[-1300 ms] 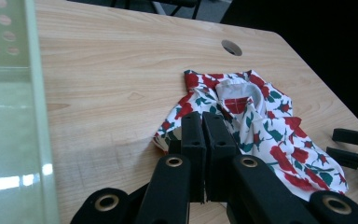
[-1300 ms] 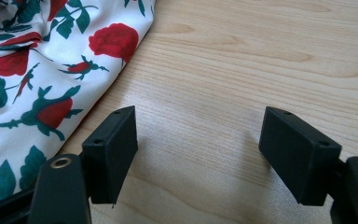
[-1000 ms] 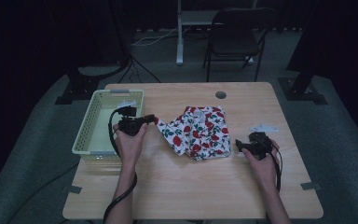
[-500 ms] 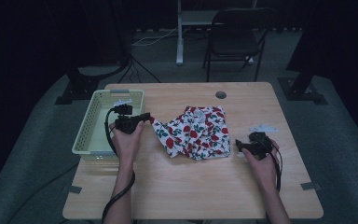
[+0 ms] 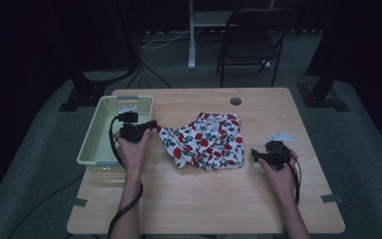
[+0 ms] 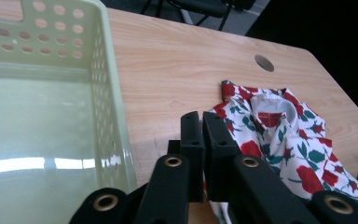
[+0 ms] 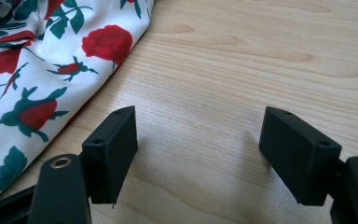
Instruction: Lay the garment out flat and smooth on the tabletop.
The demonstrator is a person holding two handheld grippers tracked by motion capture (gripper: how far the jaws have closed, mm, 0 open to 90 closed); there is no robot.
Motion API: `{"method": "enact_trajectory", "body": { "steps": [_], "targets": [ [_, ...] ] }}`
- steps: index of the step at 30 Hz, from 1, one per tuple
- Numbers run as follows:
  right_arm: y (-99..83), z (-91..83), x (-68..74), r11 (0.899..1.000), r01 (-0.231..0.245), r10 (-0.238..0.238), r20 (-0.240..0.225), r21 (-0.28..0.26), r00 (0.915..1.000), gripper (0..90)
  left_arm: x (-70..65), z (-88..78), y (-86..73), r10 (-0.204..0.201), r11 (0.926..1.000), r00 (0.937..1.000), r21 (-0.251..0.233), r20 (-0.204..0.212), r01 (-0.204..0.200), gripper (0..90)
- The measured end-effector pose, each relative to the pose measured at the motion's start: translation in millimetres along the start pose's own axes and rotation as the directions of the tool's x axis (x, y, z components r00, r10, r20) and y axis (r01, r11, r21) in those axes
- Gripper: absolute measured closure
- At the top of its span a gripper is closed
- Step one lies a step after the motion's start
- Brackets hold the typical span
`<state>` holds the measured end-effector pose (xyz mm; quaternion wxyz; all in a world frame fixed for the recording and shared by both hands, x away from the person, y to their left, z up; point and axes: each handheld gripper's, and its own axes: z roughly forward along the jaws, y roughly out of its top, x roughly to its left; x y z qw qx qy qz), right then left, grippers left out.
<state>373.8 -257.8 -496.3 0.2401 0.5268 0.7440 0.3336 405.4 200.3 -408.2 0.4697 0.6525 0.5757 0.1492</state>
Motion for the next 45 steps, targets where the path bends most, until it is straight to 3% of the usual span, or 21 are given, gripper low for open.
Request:
{"method": "enact_trajectory", "body": {
  "steps": [4, 12, 26, 45],
  "targets": [
    [0.0, 0.0, 0.0, 1.0, 0.0, 0.0, 0.0, 0.0, 1.0, 27.2, -1.6, -2.3, 0.2, 0.009, 0.9998, 0.9999, -0.018, -0.015, -0.009, 80.0],
    [0.0, 0.0, 0.0, 1.0, 0.0, 0.0, 0.0, 0.0, 1.0, 27.2, -12.9, 1.3, -1.5, 0.039, 0.9991, 0.9992, -0.016, 0.008, -0.039, 73.0],
    [0.0, 0.0, 0.1, 1.0, -0.001, 0.001, 0.0, 0.0, 1.0, 27.2, -46.8, 19.7, -13.6, 0.149, 0.9885, 0.9884, 0.017, 0.028, -0.15, 64.9],
    [-0.2, -0.2, 0.3, 1.0, 0.002, -0.002, -0.002, -0.002, 1.0, 28.1, -65.4, 42.0, -37.4, 0.188, 0.9799, 0.9807, 0.058, 0.054, -0.191, 57.1]
  ]
}}
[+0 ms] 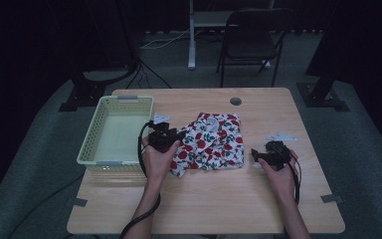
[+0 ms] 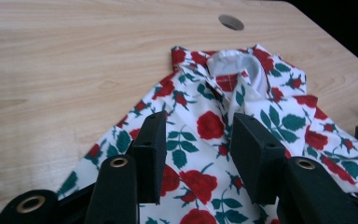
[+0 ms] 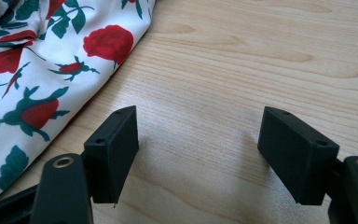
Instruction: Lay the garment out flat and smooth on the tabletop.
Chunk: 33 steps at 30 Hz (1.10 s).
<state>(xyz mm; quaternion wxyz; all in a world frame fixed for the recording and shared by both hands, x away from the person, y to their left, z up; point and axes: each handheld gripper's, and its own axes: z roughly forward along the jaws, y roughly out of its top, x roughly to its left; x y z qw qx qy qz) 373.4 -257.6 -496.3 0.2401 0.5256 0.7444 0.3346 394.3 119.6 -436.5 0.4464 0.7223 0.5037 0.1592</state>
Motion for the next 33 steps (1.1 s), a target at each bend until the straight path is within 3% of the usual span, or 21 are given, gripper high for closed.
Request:
{"method": "enact_trajectory", "body": {
  "steps": [15, 33],
  "targets": [
    [0.0, 0.0, 0.0, 1.0, 0.001, -0.001, 0.0, -0.001, 1.0, 28.5, -7.1, 16.7, -17.9, 0.026, 0.9988, 0.9997, 0.042, -0.003, -0.026, 56.9],
    [-1.0, -3.1, 3.9, 0.999, 0.03, -0.03, 0.01, -0.041, 0.9995, 41.3, -6.8, 29.8, -34.9, 0.025, 0.9966, 0.9997, 0.079, -0.002, -0.024, 55.8]
  ]
}}
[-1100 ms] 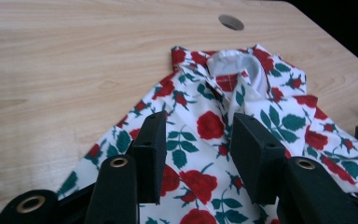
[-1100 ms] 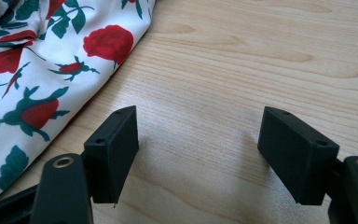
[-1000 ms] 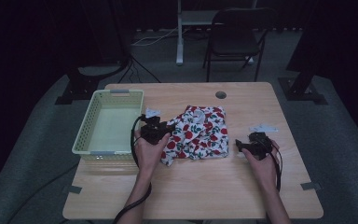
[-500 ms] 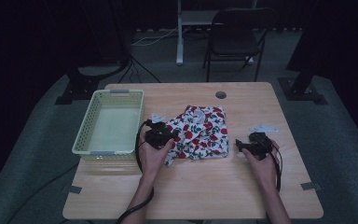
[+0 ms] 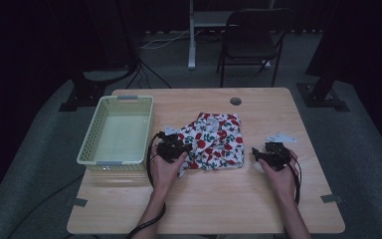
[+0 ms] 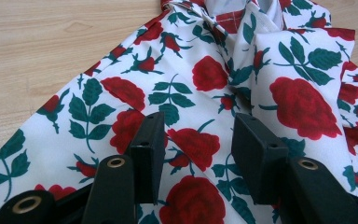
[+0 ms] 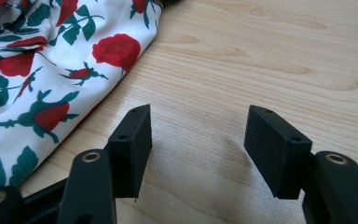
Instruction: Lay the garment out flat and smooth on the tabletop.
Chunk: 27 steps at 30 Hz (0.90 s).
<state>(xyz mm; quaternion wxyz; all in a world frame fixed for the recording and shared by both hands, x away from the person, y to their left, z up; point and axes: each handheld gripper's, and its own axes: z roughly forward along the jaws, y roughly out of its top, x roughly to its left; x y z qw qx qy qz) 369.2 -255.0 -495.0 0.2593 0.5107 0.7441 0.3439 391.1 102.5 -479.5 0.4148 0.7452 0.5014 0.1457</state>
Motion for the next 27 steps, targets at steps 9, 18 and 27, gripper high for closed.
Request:
{"method": "enact_trajectory", "body": {
  "steps": [9, 18, 27],
  "targets": [
    [0.2, -2.0, 1.9, 1.0, 0.014, -0.014, -0.011, -0.026, 0.9998, 51.6, 2.4, 3.1, -4.4, -0.012, 0.9999, 0.9999, 0.012, 0.002, 0.012, 55.3],
    [2.4, -6.9, 3.2, 0.998, 0.008, -0.013, -0.077, -0.065, 0.997, 63.2, 2.6, 5.7, -7.1, -0.014, 0.9996, 0.9999, 0.023, 0.005, 0.014, 54.9],
    [10.7, -6.3, 13.8, 0.996, 0.034, -0.043, -0.107, -0.082, 0.9933, 68.2, 3.4, 7.6, -10.0, -0.021, 0.9997, 0.9997, 0.016, 0.016, 0.021, 53.0]
  ]
}}
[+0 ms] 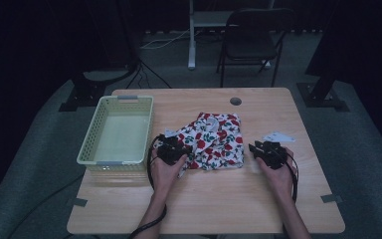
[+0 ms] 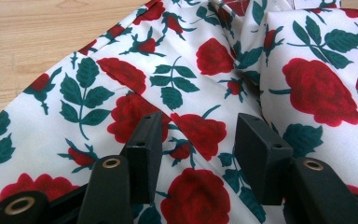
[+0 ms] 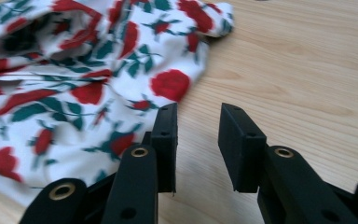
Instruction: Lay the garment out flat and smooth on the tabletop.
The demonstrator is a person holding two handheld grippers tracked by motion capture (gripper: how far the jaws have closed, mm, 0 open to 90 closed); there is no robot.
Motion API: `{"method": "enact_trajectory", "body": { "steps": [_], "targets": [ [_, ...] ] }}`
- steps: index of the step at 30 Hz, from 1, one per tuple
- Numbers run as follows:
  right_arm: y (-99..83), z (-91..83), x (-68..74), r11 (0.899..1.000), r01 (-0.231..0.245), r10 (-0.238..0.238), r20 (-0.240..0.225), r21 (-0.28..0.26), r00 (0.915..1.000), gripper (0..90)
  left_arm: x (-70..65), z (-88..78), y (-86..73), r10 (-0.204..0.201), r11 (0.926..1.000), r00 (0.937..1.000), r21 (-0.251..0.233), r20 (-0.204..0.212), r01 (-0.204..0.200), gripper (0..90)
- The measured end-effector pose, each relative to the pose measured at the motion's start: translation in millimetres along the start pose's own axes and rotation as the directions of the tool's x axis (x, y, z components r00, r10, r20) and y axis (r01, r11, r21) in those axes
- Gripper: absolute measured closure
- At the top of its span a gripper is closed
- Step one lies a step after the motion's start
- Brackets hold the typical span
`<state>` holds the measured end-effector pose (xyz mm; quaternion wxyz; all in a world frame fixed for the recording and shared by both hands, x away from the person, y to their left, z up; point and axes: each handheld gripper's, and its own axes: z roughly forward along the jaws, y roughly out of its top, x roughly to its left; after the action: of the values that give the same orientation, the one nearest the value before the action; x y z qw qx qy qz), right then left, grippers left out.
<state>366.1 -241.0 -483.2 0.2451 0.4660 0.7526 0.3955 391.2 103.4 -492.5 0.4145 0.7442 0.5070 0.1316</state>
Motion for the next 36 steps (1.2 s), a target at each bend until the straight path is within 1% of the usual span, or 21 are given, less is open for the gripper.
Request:
{"method": "enact_trajectory", "body": {
  "steps": [1, 2, 3, 7, 8, 9, 11, 13, 16, 17, 19, 25, 29, 33, 35, 36],
  "targets": [
    [0.9, 0.7, 1.9, 1.0, 0.007, -0.007, -0.011, 0.001, 0.9999, 68.9, -0.1, 0.0, -0.3, 0.001, 1.0, 1.0, -0.002, -0.001, -0.001, 52.7],
    [0.9, 0.7, 1.9, 1.0, 0.007, -0.007, -0.011, 0.001, 0.9999, 68.9, -0.1, 0.0, -0.3, 0.001, 1.0, 1.0, -0.002, -0.001, -0.001, 52.7],
    [2.7, 2.6, 6.1, 1.0, 0.018, -0.018, -0.023, 0.008, 0.9996, 69.6, 0.0, -0.2, -0.5, 0.002, 1.0, 1.0, -0.002, -0.001, -0.002, 52.7],
    [9.6, 4.4, 12.6, 1.0, 0.018, -0.017, -0.051, 0.005, 0.9985, 70.2, 0.9, -0.6, -1.3, -0.001, 1.0, 1.0, -0.006, 0.006, 0.001, 52.0],
    [9.6, 4.4, 12.6, 1.0, 0.018, -0.017, -0.051, 0.005, 0.9985, 70.2, 0.9, -0.6, -1.3, -0.001, 1.0, 1.0, -0.006, 0.006, 0.001, 51.7],
    [14.9, 4.9, 15.8, 1.0, 0.026, -0.025, -0.06, 0.003, 0.9979, 70.4, 0.9, -0.7, -1.3, -0.001, 1.0, 1.0, -0.006, 0.007, 0.001, 51.6],
    [17.8, 5.2, 17.3, 1.0, 0.03, -0.03, -0.066, 0.002, 0.9974, 70.4, 1.2, -0.7, -1.4, -0.003, 1.0, 1.0, -0.007, 0.009, 0.003, 51.7],
    [25.4, 6.1, 22.0, 0.999, 0.036, -0.036, -0.083, -0.002, 0.9959, 70.9, 2.0, -0.7, -1.4, -0.007, 0.9999, 0.9999, -0.008, 0.014, 0.007, 51.7],
    [31.2, 8.5, 26.3, 1.0, 0.029, -0.029, -0.105, 0.0, 0.994, 71.6, 2.3, -0.8, -1.8, -0.01, 0.9999, 0.9998, -0.012, 0.018, 0.011, 51.6],
    [31.2, 8.5, 26.3, 1.0, 0.029, -0.029, -0.105, 0.0, 0.994, 71.6, 2.3, -0.8, -1.8, -0.01, 0.9999, 0.9998, -0.012, 0.018, 0.011, 51.4],
    [34.8, 11.1, 29.3, 1.0, 0.023, -0.022, -0.125, 0.006, 0.992, 72.0, 2.1, -1.0, -2.2, -0.007, 0.9999, 0.9998, -0.012, 0.017, 0.008, 51.3],
    [38.9, 20.9, 35.6, 0.998, 0.039, -0.034, -0.13, 0.039, 0.9909, 74.4, 1.6, -1.0, -2.9, -0.01, 0.9998, 0.9998, -0.017, 0.019, 0.01, 50.1],
    [39.2, 27.6, 38.0, 0.998, 0.031, -0.023, -0.14, 0.058, 0.9899, 75.3, 1.4, -1.0, -3.1, -0.01, 0.9998, 0.9997, -0.018, 0.02, 0.011, 49.5],
    [40.6, 33.6, 39.7, 0.997, 0.028, -0.017, -0.148, 0.073, 0.9888, 75.3, -0.2, -0.7, -3.6, 0.005, 0.9998, 0.9999, -0.02, 0.011, -0.005, 48.9],
    [42.1, 36.0, 40.2, 0.997, 0.022, -0.01, -0.153, 0.08, 0.9882, 75.2, 0.1, -0.6, -3.5, 0.002, 0.9998, 0.9999, -0.02, 0.014, -0.002, 48.6],
    [43.0, 37.4, 39.9, 0.997, 0.011, 0.002, -0.162, 0.08, 0.9868, 75.1, 0.5, -0.7, -3.6, -0.001, 0.9998, 0.9999, -0.021, 0.017, 0.002, 48.5]
  ]
}}
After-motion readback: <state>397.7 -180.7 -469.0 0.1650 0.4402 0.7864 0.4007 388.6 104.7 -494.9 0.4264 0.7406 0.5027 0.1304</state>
